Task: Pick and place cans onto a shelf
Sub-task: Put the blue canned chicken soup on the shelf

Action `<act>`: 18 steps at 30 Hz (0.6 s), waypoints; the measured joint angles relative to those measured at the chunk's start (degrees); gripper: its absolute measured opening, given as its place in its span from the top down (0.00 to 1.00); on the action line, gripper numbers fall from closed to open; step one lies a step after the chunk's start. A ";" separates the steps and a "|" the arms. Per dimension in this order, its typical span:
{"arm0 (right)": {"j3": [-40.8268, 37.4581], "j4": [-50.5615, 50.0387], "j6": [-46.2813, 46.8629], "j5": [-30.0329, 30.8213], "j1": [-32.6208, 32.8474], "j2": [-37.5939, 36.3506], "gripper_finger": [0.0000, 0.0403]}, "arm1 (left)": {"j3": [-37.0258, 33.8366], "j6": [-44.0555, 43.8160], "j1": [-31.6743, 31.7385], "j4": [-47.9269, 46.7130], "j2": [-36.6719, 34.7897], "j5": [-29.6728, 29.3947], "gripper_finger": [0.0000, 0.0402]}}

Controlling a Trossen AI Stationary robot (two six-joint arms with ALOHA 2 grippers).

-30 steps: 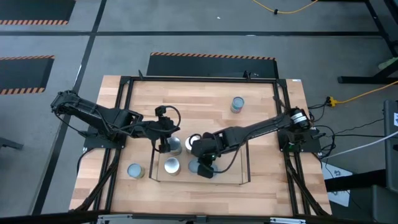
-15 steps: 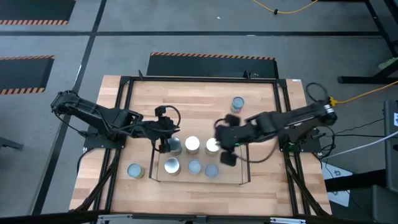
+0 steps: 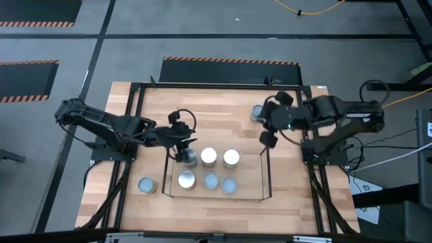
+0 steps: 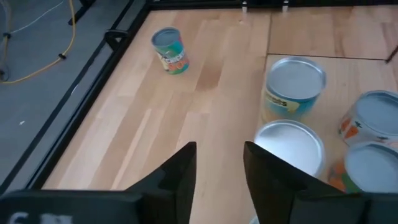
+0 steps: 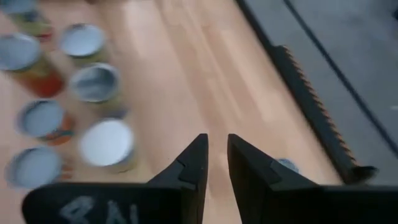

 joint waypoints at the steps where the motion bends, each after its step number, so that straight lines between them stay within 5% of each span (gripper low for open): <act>1: 0.00 -0.22 -0.91 0.21 -1.28 -0.08 0.84 | 0.00 0.00 0.34 0.00 0.00 0.00 0.68; 8: 0.00 -1.81 -7.42 -0.23 -12.64 0.27 0.84 | 0.00 0.00 1.52 -0.02 0.00 0.35 0.67; 14: 0.00 -3.18 -14.48 -9.12 -23.77 0.23 0.84 | 0.00 0.00 1.51 -0.02 0.00 0.42 0.67; 18: 0.00 -3.34 -16.95 -8.78 -29.29 0.93 0.84 | 0.00 0.00 1.51 -0.02 0.00 0.43 0.67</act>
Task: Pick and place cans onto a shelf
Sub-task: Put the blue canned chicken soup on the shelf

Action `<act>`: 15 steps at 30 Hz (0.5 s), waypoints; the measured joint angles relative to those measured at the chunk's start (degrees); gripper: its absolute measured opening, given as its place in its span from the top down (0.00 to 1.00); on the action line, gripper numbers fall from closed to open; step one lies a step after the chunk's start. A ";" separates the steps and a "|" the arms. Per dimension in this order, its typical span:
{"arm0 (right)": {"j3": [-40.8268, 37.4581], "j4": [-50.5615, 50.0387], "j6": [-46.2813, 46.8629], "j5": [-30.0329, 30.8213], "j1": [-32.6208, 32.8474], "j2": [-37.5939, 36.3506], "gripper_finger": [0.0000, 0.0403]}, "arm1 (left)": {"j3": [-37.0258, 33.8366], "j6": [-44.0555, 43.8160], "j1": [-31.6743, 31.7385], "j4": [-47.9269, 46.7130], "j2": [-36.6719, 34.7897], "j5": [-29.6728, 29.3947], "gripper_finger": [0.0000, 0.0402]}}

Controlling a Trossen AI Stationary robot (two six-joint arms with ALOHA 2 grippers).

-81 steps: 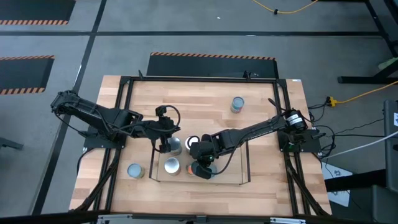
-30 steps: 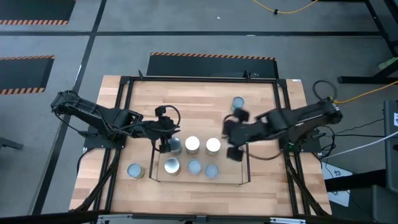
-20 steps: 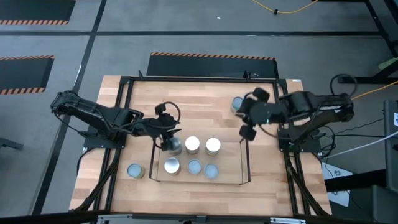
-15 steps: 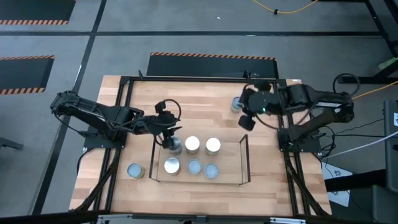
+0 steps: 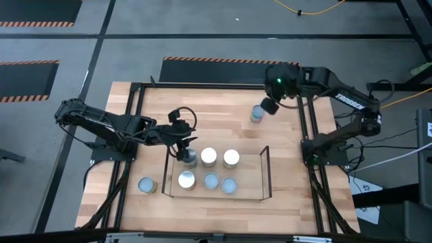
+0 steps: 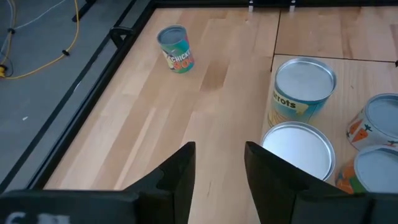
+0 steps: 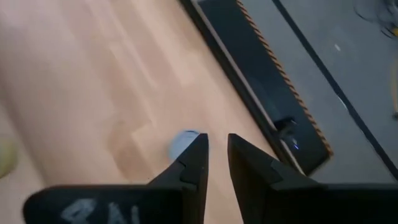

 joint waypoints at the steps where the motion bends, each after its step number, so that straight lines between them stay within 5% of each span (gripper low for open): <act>1: 0.00 0.02 0.07 0.73 -1.14 0.30 0.84 | 0.00 0.00 0.00 0.00 0.00 -0.01 0.67; 15: 0.00 0.02 -1.35 1.22 -6.94 5.20 0.82 | 0.00 0.00 0.00 -0.02 0.00 -0.01 0.67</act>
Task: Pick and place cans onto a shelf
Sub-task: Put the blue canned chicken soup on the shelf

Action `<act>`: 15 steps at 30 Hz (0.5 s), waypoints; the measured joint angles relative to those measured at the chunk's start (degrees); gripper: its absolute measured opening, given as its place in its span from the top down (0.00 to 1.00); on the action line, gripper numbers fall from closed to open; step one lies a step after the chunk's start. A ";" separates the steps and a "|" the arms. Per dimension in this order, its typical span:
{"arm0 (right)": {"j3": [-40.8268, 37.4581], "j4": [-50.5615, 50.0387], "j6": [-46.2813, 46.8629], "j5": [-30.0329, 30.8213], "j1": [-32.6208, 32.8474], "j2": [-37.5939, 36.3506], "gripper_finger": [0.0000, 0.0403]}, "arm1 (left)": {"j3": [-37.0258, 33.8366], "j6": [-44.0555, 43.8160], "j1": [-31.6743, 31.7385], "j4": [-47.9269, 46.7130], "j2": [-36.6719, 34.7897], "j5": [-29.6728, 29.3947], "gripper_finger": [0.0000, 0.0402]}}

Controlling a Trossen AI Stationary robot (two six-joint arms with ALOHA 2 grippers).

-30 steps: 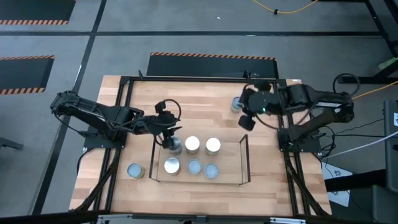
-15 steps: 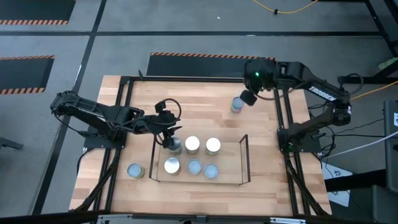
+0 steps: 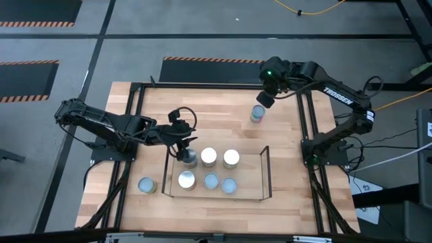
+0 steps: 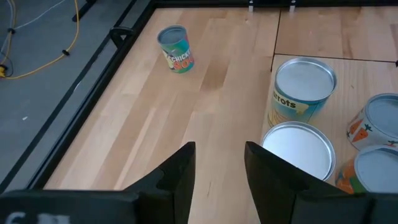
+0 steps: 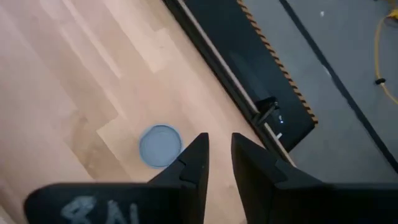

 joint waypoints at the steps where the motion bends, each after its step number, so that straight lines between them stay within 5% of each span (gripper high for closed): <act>1: 0.00 0.00 -0.24 -0.52 -0.24 0.26 0.81 | 0.00 0.00 0.00 0.00 0.00 0.00 0.67; 11: 0.00 -0.05 -1.65 -2.43 -4.23 3.57 0.70 | 0.00 0.00 0.00 -0.02 0.00 0.01 0.67; 15: 0.00 -1.09 -6.02 -13.94 -6.61 5.32 0.69 | 0.00 0.01 0.00 -0.02 0.00 0.00 0.67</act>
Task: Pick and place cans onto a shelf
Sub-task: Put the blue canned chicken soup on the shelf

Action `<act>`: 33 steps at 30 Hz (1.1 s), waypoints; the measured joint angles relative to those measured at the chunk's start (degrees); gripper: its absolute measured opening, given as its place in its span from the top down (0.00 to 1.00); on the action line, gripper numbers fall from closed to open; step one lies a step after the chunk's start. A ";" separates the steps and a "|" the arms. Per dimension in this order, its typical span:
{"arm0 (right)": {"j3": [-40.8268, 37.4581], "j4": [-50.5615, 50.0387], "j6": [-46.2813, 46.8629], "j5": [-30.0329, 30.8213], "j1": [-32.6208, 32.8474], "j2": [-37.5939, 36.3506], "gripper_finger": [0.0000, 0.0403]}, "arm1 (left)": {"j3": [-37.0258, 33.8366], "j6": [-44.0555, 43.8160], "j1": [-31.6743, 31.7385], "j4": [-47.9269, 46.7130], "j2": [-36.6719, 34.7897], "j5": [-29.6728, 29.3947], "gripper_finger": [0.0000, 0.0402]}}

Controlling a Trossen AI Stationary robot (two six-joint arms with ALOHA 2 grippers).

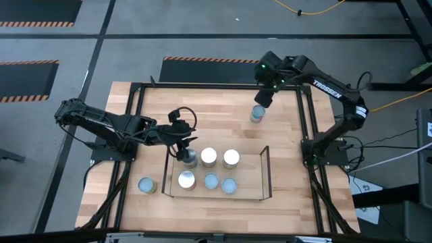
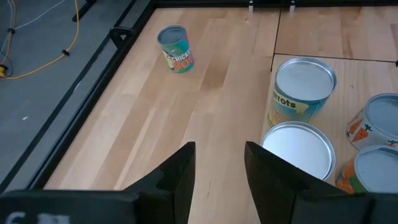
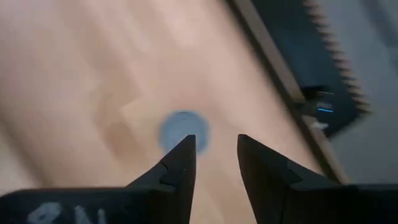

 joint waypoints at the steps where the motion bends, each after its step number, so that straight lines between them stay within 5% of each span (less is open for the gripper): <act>1: 0.00 -0.04 -0.55 -3.03 -0.48 0.54 0.69 | 0.00 -0.01 0.00 -0.01 0.00 0.00 0.67; 5: -0.02 -0.33 -3.40 -8.22 -1.60 2.79 0.69 | 0.00 -0.01 0.00 -0.02 0.00 0.00 0.67; 17: -0.04 -3.07 -9.61 -9.14 -6.82 9.87 0.69 | 0.00 -1.09 0.00 -0.04 0.02 0.00 0.67; 24: -0.04 -2.44 -12.56 -17.50 -10.39 11.77 0.69 | 0.00 -2.62 0.00 -0.04 0.02 0.00 0.67; 33: -0.04 -1.73 -16.54 -17.61 -10.69 14.73 0.69 | 0.02 -2.88 0.00 -0.07 0.02 0.00 0.67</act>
